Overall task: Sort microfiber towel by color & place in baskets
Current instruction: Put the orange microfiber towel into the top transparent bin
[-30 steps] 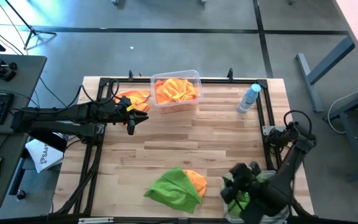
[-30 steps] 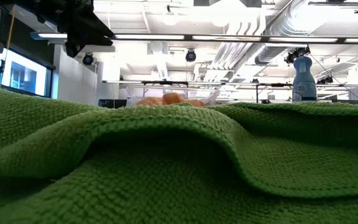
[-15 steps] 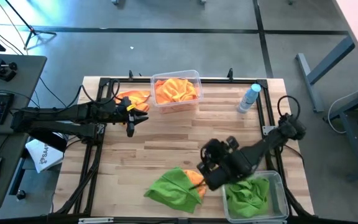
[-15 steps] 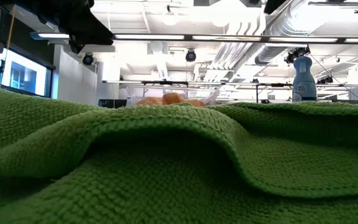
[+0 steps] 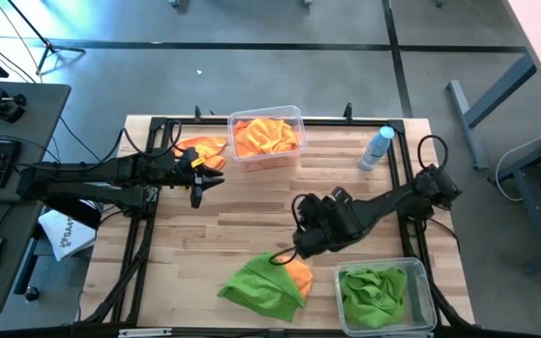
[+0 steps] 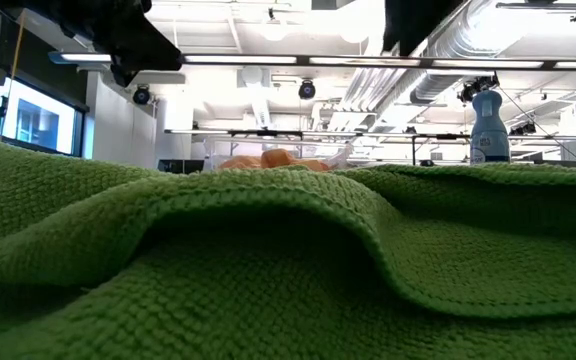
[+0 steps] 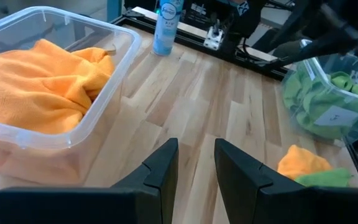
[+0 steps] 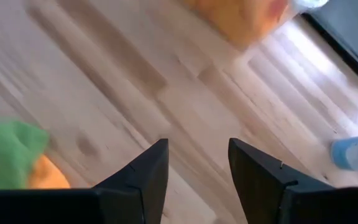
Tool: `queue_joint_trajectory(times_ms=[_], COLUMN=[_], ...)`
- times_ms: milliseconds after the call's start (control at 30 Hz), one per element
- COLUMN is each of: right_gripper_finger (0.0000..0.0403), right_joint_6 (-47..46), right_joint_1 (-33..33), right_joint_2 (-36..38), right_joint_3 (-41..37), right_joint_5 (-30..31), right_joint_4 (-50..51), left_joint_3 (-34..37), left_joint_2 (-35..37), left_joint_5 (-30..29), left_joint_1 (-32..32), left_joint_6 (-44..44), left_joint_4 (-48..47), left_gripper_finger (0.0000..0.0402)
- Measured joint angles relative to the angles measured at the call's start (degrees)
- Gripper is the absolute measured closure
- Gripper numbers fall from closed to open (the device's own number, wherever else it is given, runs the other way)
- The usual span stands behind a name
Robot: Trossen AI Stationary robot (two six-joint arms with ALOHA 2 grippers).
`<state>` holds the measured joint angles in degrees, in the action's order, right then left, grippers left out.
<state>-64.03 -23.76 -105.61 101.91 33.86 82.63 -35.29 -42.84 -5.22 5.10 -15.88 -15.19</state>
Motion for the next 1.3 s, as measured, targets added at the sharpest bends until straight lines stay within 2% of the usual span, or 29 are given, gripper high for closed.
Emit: queue_joint_trajectory(times_ms=[133, 200, 367, 633, 833, 900, 1100, 1200, 1300], right_gripper_finger=[0.0266, 0.0281, 0.0326, 0.0391, 0.0396, 0.0394, 0.0394, 0.0394, 0.0394], right_joint_6=[10.0, 15.4, 22.3, 26.6, 27.0, 27.5, 32.0, 35.8, 38.9], right_joint_1=[3.8, 5.1, 7.5, 11.2, 14.7, 15.9, 19.1, 20.2, 21.4], right_joint_2=[0.0, 0.4, 7.0, 27.6, 40.8, 43.8, 48.5, 48.4, 48.4], right_joint_3=[-5.1, -8.5, -21.5, -48.6, -61.9, -64.8, -68.1, -67.5, -67.4], right_joint_5=[-13.3, -17.0, -19.3, -18.2, -17.5, -17.6, -17.7, -19.6, -22.4], right_joint_4=[-1.7, -6.0, -24.2, -54.9, -67.4, -70.0, -76.6, -77.9, -79.7], left_joint_3=[0.0, 0.0, 0.0, 0.0, 0.0, 0.0, 0.0, 0.0, 0.0], left_joint_2=[0.0, 0.0, 0.0, 0.0, 0.0, 0.0, 0.0, 0.0, -0.1], left_joint_5=[-2.5, -3.0, -3.0, -3.1, -3.2, -5.2, -18.2, -26.1, -26.0], left_joint_1=[0.0, 0.0, 0.0, 0.0, 0.0, 0.0, 0.4, 3.2, 7.6], left_joint_6=[0.0, 0.1, 0.9, -4.4, -5.0, -5.0, -7.5, -14.3, -22.2], left_joint_4=[0.0, 0.0, 0.0, 0.2, 0.6, 0.6, -1.8, -9.1, -18.6], left_gripper_finger=[0.0309, 0.0309, 0.0309, 0.0309, 0.0309, 0.0309, 0.0309, 0.0305, 0.0300])
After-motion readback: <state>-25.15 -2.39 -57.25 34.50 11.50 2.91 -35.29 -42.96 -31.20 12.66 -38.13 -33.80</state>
